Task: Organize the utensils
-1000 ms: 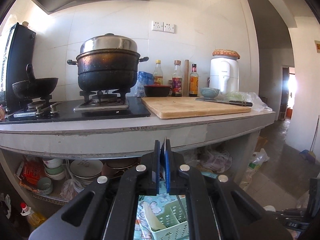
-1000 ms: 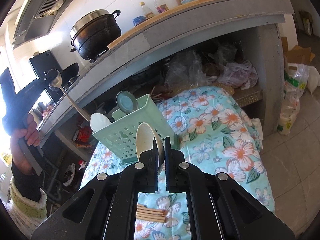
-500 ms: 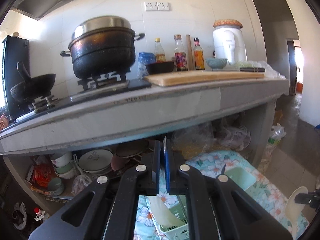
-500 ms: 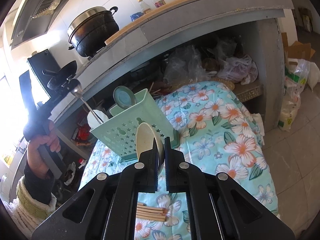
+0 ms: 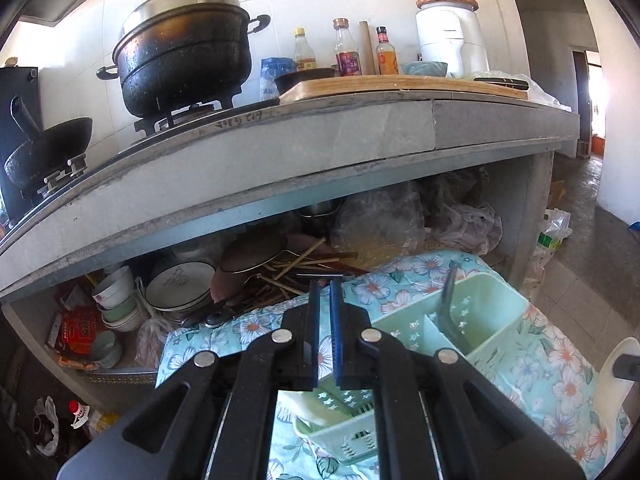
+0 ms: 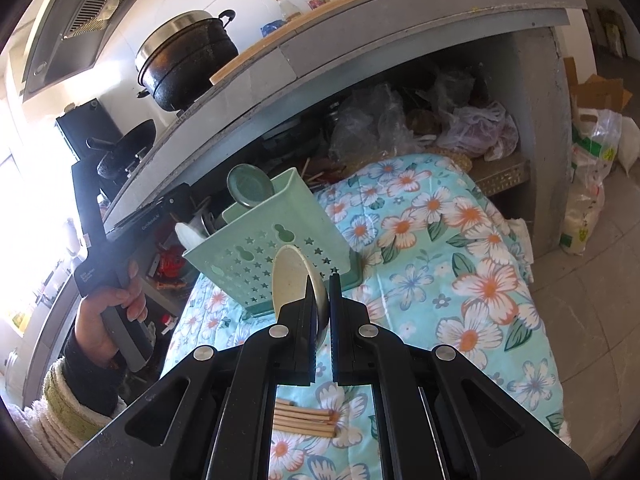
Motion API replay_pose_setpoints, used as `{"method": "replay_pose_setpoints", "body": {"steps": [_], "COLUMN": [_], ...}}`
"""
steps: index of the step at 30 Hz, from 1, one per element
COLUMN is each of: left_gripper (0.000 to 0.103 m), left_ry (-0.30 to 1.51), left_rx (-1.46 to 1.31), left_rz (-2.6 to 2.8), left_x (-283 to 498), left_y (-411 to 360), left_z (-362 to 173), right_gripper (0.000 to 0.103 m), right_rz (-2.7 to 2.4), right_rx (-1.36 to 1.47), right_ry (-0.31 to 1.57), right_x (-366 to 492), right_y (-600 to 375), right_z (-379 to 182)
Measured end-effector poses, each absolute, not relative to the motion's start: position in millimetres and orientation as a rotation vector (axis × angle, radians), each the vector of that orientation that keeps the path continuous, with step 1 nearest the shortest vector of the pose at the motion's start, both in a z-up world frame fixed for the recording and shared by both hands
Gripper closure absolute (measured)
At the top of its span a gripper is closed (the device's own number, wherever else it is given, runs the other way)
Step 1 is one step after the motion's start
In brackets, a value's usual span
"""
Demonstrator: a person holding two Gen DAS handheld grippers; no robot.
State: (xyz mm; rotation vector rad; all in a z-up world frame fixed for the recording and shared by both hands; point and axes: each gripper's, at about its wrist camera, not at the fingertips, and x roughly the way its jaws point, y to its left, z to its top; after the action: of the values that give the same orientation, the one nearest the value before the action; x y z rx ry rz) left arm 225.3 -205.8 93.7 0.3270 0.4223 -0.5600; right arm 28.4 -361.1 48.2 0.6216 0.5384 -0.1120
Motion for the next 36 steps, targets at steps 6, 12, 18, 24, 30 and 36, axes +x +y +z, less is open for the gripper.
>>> {"method": "replay_pose_setpoints", "body": {"steps": [6, 12, 18, 24, 30, 36], "left_gripper": [0.086, 0.059, 0.036, 0.020, 0.008, 0.006], "left_ry": [0.412, 0.410, 0.418, 0.464, 0.487, 0.506], "left_rx": [0.287, 0.244, 0.229, 0.188, 0.195, 0.213], "left_rz": [-0.570, -0.581, -0.580, -0.580, -0.572, -0.563], "left_x": [217, 199, 177, 160, 145, 137], "left_y": [-199, -184, -164, -141, -129, -122], "left_z": [104, 117, 124, 116, 102, 90], "right_gripper": [0.099, 0.099, 0.099, 0.099, 0.099, 0.099], "right_rz": [-0.118, -0.118, -0.115, -0.113, -0.105, -0.101], "right_rx": [0.628, 0.628, 0.628, 0.625, 0.628, 0.628], "right_ry": [0.535, 0.530, 0.522, 0.521, 0.515, 0.515], "right_x": [27, 26, 26, 26, 27, 28], "right_y": [-362, -362, -361, -359, -357, -355], "right_z": [48, 49, 51, 51, 53, 54]}}
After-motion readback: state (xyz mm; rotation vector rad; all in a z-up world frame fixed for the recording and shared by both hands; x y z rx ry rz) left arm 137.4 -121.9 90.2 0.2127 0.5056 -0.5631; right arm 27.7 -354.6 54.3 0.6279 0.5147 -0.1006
